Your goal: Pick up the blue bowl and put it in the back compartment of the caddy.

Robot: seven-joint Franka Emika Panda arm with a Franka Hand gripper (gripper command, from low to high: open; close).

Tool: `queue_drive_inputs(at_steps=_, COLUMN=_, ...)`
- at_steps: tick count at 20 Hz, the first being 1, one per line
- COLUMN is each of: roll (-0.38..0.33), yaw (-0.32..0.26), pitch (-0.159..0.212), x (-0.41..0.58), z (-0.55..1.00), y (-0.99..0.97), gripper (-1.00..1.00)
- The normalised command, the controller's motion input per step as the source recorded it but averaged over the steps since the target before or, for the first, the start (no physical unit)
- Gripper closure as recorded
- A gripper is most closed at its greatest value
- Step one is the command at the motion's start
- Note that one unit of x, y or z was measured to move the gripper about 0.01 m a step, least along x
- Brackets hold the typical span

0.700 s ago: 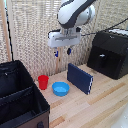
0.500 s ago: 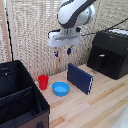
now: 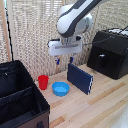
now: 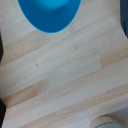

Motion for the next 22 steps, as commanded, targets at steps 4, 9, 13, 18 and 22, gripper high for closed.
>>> queue_drive_inputs(at_steps=4, roll=-0.047, yaw=-0.194, pitch=0.106, x=-0.186, z=-0.54, y=0.04, gripper=-1.00)
queue_drive_inputs(at_steps=9, roll=-0.061, yaw=-0.178, pitch=0.092, x=-0.205, z=-0.57, y=0.06, gripper=-1.00)
queue_drive_inputs(at_steps=13, roll=-0.084, yaw=-0.155, pitch=0.085, x=-0.154, z=-0.51, y=0.12, gripper=-1.00)
queue_drive_inputs(at_steps=18, roll=-0.054, yaw=-0.113, pitch=0.007, x=0.001, z=-0.43, y=0.16, gripper=-1.00)
queue_drive_inputs(at_steps=22, roll=-0.003, yaw=-0.072, pitch=-0.076, x=0.080, z=-0.37, y=0.10, gripper=-1.00)
